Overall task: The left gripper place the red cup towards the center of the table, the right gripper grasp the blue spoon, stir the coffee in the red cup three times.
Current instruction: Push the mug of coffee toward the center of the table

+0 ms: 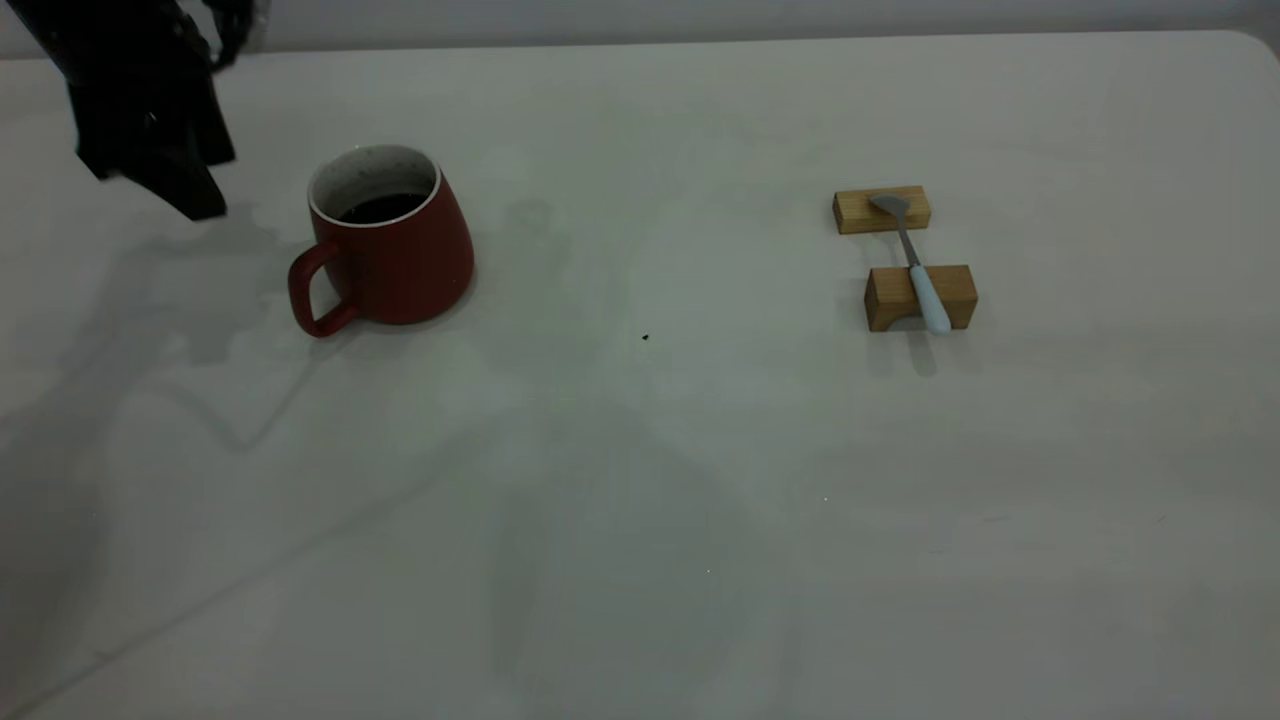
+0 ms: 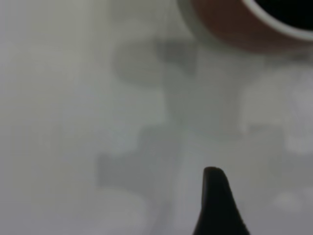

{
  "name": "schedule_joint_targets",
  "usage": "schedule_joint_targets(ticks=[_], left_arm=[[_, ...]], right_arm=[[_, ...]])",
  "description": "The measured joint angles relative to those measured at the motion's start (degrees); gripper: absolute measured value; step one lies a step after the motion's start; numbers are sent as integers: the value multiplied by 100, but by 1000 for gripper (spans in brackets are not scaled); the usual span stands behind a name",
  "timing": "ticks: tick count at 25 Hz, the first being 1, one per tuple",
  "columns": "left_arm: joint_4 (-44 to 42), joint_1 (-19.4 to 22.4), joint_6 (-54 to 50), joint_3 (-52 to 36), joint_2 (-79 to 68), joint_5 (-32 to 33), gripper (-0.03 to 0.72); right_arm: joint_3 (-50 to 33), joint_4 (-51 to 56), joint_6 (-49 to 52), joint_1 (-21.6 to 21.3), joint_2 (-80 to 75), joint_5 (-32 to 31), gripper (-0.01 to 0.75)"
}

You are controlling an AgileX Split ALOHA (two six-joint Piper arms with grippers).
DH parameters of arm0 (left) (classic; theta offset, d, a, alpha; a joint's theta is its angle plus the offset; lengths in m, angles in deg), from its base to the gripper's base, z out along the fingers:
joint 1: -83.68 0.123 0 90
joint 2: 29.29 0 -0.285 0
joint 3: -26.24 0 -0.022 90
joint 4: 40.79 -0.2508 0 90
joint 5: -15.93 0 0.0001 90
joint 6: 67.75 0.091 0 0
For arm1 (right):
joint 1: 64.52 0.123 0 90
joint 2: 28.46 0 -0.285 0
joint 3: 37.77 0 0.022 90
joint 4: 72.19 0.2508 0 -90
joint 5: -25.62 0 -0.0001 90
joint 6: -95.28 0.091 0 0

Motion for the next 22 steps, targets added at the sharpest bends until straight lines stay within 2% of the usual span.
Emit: schedule_joint_targets(ticks=[10,15,22], left_arm=[[1236,-154,1603,2,-468,-324,551],[1263,-337,1673,36,-563,-475,551],[1312,-860,1316,42,-603,-624,551]], right_arm=[[0,0,0,0,0,0,237],[0,0,0,0,0,0,237],[0,0,0,0,0,0,237]])
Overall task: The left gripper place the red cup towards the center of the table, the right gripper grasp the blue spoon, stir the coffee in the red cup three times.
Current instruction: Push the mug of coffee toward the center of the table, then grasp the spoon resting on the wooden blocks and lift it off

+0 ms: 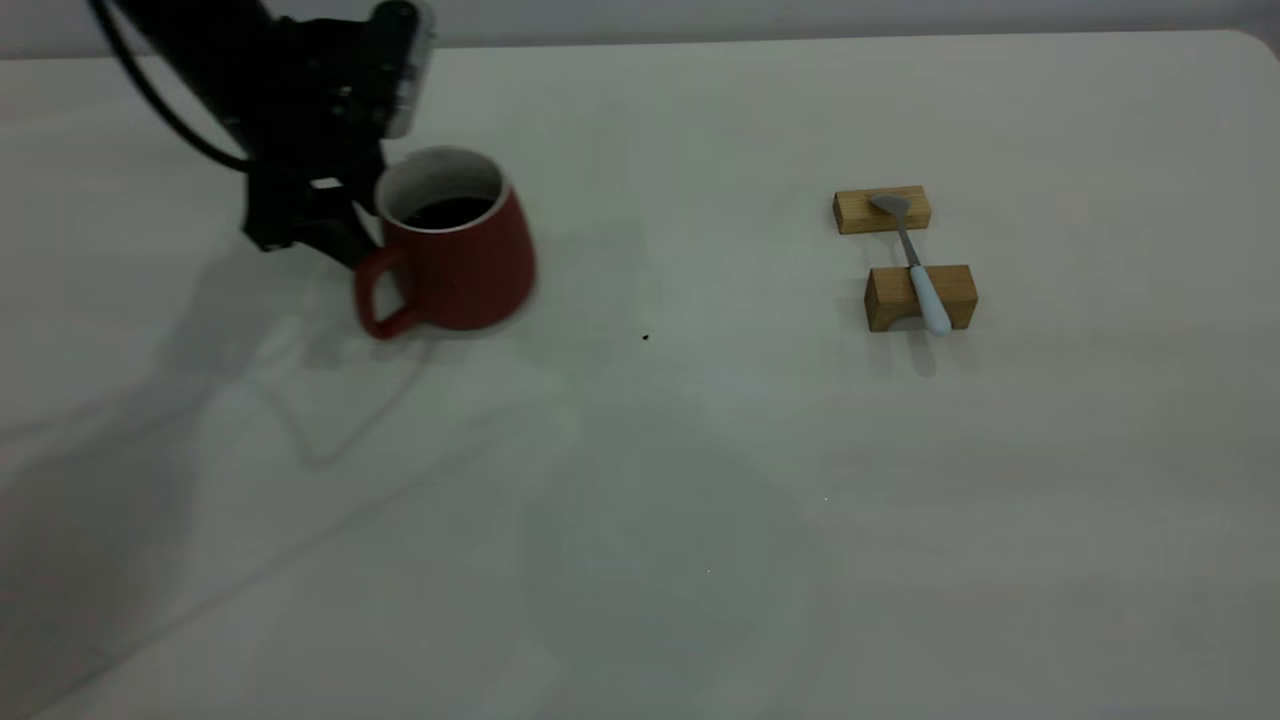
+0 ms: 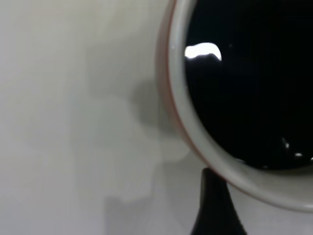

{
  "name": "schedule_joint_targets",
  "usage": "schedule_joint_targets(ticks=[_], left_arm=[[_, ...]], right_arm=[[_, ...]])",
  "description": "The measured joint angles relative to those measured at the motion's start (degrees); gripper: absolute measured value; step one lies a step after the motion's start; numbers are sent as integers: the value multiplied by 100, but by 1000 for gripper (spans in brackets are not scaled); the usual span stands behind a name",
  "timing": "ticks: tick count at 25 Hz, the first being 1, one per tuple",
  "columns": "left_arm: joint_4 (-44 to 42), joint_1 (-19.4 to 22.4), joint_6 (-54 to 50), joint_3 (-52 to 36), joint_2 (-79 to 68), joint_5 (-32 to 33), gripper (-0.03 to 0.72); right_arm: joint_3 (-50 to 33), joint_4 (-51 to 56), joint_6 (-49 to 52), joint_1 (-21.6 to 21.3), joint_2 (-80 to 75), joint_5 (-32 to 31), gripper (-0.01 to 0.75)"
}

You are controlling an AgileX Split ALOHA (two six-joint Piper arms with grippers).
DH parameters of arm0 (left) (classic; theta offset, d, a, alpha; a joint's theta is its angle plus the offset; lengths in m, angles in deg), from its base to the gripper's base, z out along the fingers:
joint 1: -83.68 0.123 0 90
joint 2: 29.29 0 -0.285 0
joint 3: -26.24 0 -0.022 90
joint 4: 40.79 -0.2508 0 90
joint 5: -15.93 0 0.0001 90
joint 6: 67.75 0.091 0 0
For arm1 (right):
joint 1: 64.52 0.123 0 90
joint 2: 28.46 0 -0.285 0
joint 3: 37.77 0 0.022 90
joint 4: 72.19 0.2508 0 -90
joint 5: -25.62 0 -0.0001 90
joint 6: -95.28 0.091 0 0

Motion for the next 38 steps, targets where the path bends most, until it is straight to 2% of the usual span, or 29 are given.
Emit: schedule_joint_targets(ticks=[12,18,23,28,34,38], left_arm=[[868,-966,-341,0,-10,-530,551],[844,-1015,-851,0,62,-593,551],[-128,-896,-2167,0,938,13,551],[-1029,-883,-4496,0,2373,571,551],[-1164,-883,-6587,-5,4216,1425,551],[-1164,-883,-7516,-5,5287,2368,551]], right_arm=[[0,-5,0,0,0,0,237],[0,-5,0,0,0,0,237],[0,-5,0,0,0,0,237],[0,-5,0,0,0,0,237],[0,-5,0,0,0,0,237],[0,-5,0,0,0,0,237]])
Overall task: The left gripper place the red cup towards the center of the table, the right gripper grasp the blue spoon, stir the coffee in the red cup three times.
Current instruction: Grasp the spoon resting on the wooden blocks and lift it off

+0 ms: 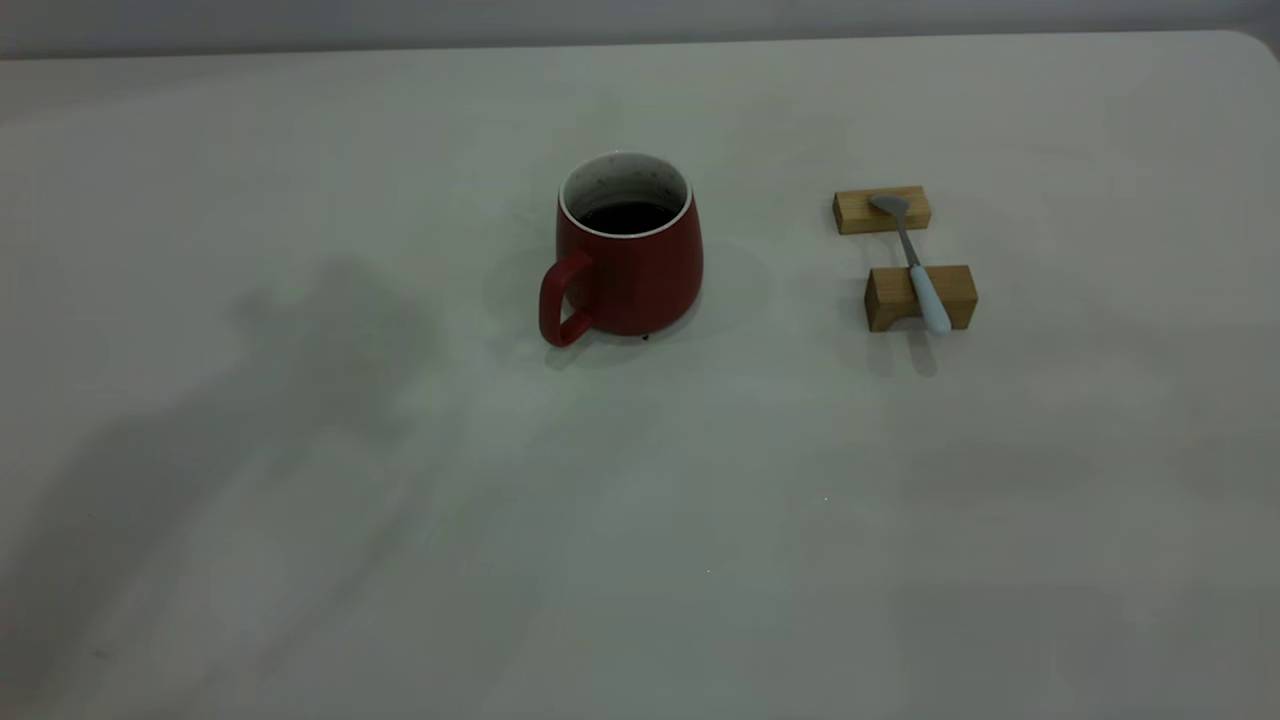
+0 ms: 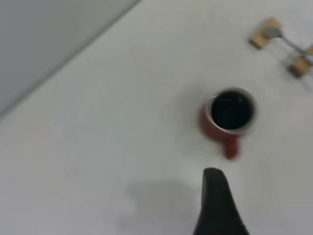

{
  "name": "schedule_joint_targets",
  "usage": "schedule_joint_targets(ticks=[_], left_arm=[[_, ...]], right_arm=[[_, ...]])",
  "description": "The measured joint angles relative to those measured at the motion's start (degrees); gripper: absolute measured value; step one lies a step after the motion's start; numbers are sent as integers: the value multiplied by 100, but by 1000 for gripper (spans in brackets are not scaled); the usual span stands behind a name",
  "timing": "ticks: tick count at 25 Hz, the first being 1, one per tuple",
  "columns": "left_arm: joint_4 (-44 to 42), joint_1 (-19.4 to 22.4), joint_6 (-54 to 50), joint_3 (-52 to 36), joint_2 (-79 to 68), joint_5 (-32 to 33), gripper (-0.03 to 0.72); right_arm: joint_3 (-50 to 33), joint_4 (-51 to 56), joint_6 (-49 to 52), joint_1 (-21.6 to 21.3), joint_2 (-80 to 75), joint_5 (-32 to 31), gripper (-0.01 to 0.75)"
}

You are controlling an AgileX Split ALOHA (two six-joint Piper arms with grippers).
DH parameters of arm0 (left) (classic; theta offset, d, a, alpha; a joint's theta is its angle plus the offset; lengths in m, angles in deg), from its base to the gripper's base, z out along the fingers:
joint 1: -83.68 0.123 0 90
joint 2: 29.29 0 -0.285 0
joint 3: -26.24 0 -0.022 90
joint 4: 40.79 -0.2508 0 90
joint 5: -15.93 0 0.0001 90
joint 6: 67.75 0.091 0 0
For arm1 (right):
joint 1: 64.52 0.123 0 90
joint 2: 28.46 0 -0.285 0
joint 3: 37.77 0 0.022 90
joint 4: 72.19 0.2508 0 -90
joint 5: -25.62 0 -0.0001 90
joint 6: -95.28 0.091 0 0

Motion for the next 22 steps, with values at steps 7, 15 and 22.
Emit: schedule_joint_targets(ticks=[7,15,22], left_arm=[[-58,0,-836,-59,1102,1283,551],[-546,0,-1560,-1669,2242,1283,551],[-584,0,-1700,-4141,3353,1283,551]], right_arm=[[0,0,0,0,0,0,237],[0,0,0,0,0,0,237],[0,0,0,0,0,0,237]])
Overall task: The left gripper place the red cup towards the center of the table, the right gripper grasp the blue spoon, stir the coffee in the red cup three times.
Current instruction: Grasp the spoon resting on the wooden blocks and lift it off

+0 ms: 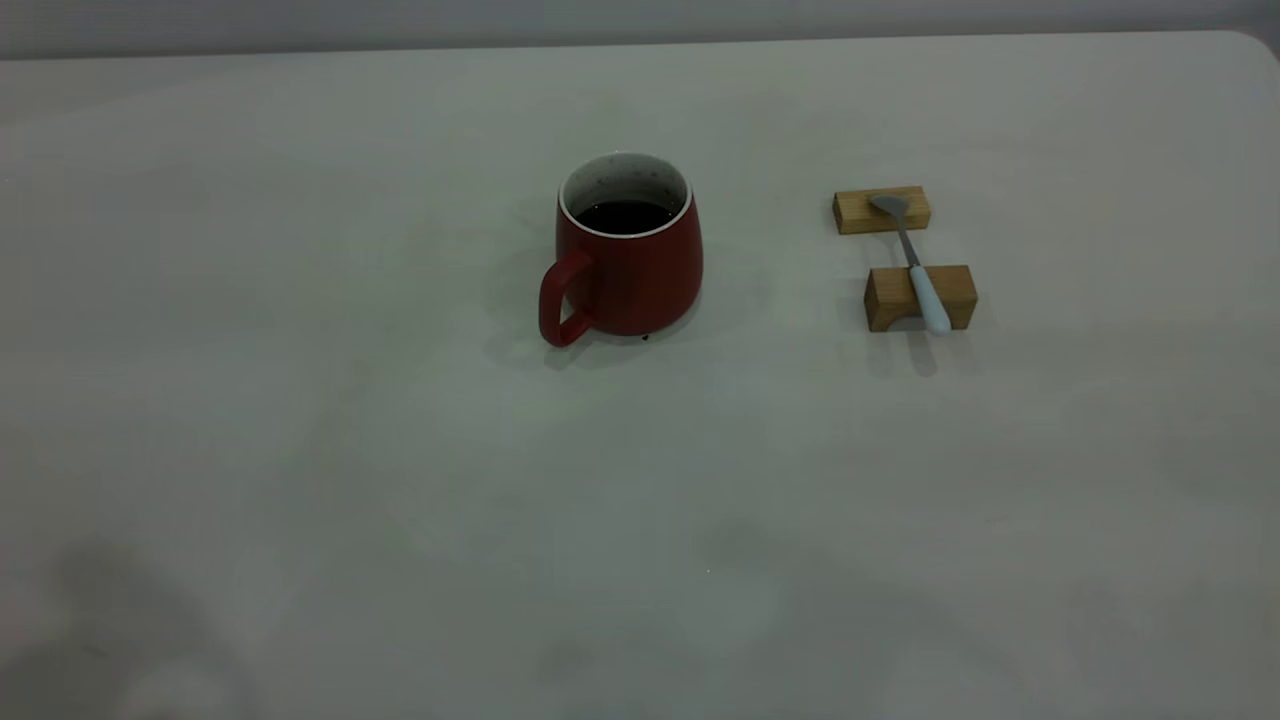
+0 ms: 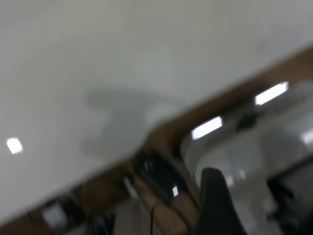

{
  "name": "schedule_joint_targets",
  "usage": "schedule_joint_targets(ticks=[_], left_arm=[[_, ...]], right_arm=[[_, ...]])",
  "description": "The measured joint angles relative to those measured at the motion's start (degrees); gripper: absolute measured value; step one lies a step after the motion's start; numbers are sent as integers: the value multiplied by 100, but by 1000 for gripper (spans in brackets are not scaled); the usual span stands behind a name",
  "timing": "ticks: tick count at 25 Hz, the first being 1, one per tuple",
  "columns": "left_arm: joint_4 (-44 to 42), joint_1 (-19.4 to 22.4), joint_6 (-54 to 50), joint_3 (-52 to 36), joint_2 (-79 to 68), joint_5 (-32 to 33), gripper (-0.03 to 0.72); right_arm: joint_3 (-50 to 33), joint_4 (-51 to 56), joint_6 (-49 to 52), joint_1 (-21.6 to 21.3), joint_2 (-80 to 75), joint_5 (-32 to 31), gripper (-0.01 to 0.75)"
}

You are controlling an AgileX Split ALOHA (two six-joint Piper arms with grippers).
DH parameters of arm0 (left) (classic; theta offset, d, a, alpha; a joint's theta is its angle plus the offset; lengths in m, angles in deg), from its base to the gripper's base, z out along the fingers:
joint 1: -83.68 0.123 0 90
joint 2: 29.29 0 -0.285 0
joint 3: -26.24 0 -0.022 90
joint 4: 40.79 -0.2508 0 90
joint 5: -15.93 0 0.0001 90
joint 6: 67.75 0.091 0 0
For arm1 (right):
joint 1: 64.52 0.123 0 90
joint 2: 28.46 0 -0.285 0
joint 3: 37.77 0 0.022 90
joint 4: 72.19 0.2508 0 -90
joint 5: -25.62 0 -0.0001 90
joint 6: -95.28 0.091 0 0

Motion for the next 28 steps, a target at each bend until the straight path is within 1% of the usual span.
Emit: schedule_joint_targets(ticks=[3,6,8,12,21,22,24,28], left_arm=[[1,0,-181,-969,583,0,551],[-206,0,-630,-1615,1229,-95,551],[-401,0,-1025,-1845,1686,-256,551],[-772,0,-1363,-1889,2449,-364,551],[-786,20,-1427,-1889,4204,-333,551],[-786,59,-1427,-1889,4402,-317,551],[-786,277,-1433,-1889,4722,-304,551],[-786,968,-1443,-1889,5205,-273,551]], right_arm=[[0,0,0,0,0,0,237],[0,0,0,0,0,0,237],[0,0,0,0,0,0,237],[0,0,0,0,0,0,237],[0,0,0,0,0,0,237],[0,0,0,0,0,0,237],[0,0,0,0,0,0,237],[0,89,0,0,0,0,237]])
